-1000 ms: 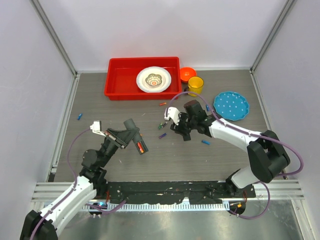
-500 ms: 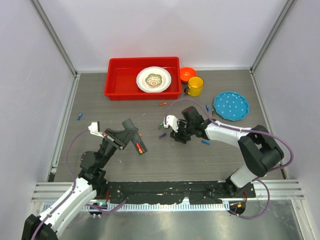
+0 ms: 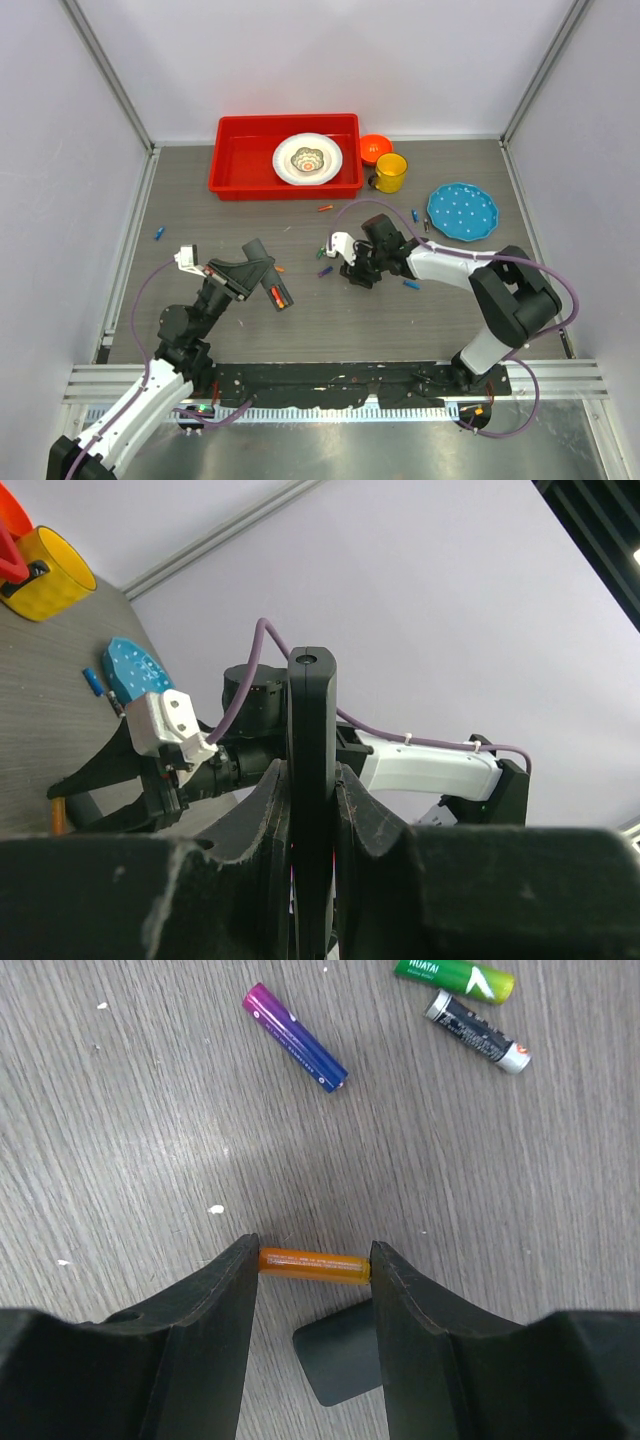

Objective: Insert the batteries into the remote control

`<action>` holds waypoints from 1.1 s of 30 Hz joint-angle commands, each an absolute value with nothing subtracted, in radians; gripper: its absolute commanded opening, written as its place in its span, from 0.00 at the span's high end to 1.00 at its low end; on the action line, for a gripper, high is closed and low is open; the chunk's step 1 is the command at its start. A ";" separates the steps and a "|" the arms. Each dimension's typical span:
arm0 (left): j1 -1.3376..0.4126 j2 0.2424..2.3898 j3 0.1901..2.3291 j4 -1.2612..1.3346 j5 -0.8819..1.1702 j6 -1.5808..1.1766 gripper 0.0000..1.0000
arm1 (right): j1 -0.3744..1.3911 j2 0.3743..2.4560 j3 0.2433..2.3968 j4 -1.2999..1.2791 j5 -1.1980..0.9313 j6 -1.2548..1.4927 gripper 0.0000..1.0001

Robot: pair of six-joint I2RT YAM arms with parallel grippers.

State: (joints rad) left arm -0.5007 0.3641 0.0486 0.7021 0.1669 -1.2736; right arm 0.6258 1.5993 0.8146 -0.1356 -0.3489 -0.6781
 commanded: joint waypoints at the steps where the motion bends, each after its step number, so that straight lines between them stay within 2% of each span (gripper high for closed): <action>1: -0.495 0.351 -0.029 0.718 0.160 -1.258 1.00 | 0.629 1.627 0.859 -0.133 -0.342 -0.672 0.92; 3: -0.495 0.353 -0.029 0.715 0.160 -1.258 1.00 | 0.630 1.646 0.877 -0.150 -0.337 -0.669 0.90; 8: -0.495 0.351 -0.032 0.713 0.158 -1.256 1.00 | 0.638 1.658 0.890 -0.156 -0.315 -0.653 0.78; 12: -0.495 0.350 -0.034 0.713 0.155 -1.253 1.00 | 0.640 1.625 0.879 -0.120 -0.261 -0.612 0.64; 14: -0.495 0.351 -0.034 0.712 0.156 -1.253 1.00 | 0.640 1.596 0.890 -0.121 -0.255 -0.582 0.60; 16: -0.494 0.353 -0.035 0.715 0.156 -1.253 1.00 | 0.643 1.576 0.903 -0.133 -0.245 -0.566 0.48; 17: -0.495 0.354 -0.032 0.716 0.156 -1.253 1.00 | 0.646 1.553 0.905 -0.136 -0.241 -0.561 0.39; 19: -0.495 0.353 -0.031 0.715 0.158 -1.253 1.00 | 0.652 1.522 0.904 -0.137 -0.235 -0.545 0.33; 21: -0.495 0.356 -0.034 0.713 0.158 -1.253 1.00 | 0.653 1.481 0.893 -0.130 -0.236 -0.531 0.05; 27: -0.495 0.356 -0.031 0.710 0.156 -1.255 1.00 | 0.667 1.369 0.850 -0.051 -0.192 -0.424 0.05; 31: -0.494 0.356 -0.029 0.696 0.149 -1.255 1.00 | 0.664 1.283 0.821 0.113 -0.019 -0.093 0.05; 32: -0.494 0.357 -0.028 0.695 0.146 -1.255 1.00 | 0.654 1.282 0.822 0.136 0.071 0.181 0.04; 33: -0.495 0.360 -0.029 0.696 0.141 -1.255 1.00 | 0.640 1.287 0.850 0.096 0.163 0.325 0.02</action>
State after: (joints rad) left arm -0.5007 0.3595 0.0486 0.6758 0.1577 -1.2713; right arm 0.6640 1.3243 0.8276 -0.0269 -0.1223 -0.2527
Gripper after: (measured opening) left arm 0.212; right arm 0.955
